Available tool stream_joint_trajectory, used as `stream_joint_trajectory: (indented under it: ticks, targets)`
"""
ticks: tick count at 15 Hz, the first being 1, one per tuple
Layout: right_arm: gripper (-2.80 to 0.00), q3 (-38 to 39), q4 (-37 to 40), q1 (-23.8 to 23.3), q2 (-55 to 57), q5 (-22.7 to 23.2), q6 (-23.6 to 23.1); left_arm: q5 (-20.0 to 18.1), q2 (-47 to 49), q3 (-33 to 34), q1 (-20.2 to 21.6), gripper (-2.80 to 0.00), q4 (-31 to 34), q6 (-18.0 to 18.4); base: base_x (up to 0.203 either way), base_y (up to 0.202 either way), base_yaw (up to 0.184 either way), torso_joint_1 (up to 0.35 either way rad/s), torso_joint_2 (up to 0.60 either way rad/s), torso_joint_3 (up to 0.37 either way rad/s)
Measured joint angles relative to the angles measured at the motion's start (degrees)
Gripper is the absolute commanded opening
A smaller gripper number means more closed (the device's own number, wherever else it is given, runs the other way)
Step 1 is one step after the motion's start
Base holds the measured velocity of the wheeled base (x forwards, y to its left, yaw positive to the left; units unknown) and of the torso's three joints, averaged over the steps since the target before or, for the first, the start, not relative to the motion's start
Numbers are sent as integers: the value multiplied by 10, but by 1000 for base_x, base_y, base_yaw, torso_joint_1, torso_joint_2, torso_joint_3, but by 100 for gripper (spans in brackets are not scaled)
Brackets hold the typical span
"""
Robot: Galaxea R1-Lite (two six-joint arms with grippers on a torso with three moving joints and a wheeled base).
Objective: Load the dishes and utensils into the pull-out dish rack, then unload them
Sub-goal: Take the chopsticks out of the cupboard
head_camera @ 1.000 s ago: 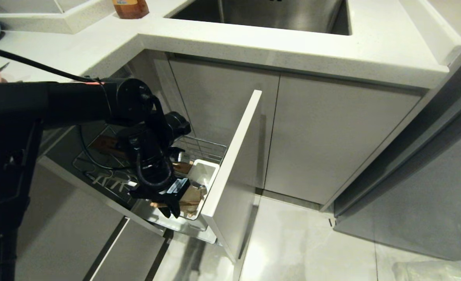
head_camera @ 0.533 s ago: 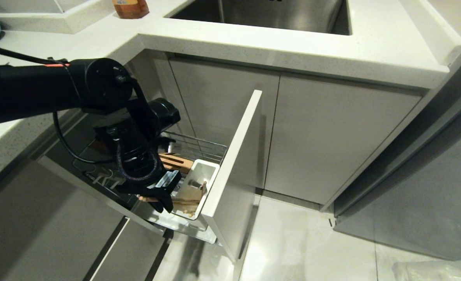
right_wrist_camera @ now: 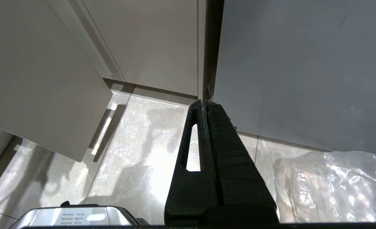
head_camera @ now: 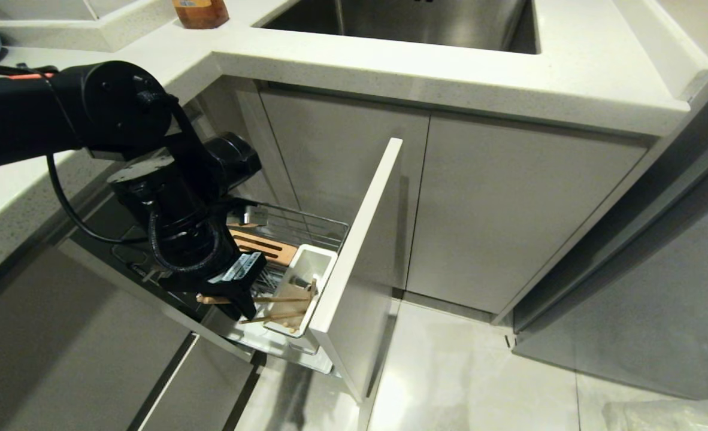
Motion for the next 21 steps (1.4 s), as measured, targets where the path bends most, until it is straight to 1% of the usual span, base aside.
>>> stream_joint_trajectory:
  ticks: [5, 8, 10, 13, 18, 21]
  targets:
    - [-280, 0, 0, 0, 0, 0, 0, 0, -17, 0, 1, -280, 2, -4, 0, 0, 0, 0, 0, 0]
    - [-280, 0, 0, 0, 0, 0, 0, 1, -33, 5, 0, -280, 22, -3, 0, 0, 0, 0, 0, 0]
    - [-280, 0, 0, 0, 0, 0, 0, 4, -46, 13, 1, -280, 23, -3, 0, 0, 0, 0, 0, 0]
    - [-280, 0, 0, 0, 0, 0, 0, 6, -72, 16, 1, -280, 26, -2, 0, 0, 0, 0, 0, 0]
    - [-280, 0, 0, 0, 0, 0, 0, 6, -118, 18, 1, -280, 64, -2, 0, 0, 0, 0, 0, 0]
    - [-280, 0, 0, 0, 0, 0, 0, 5, -154, 33, 1, -280, 67, -2, 0, 0, 0, 0, 0, 0]
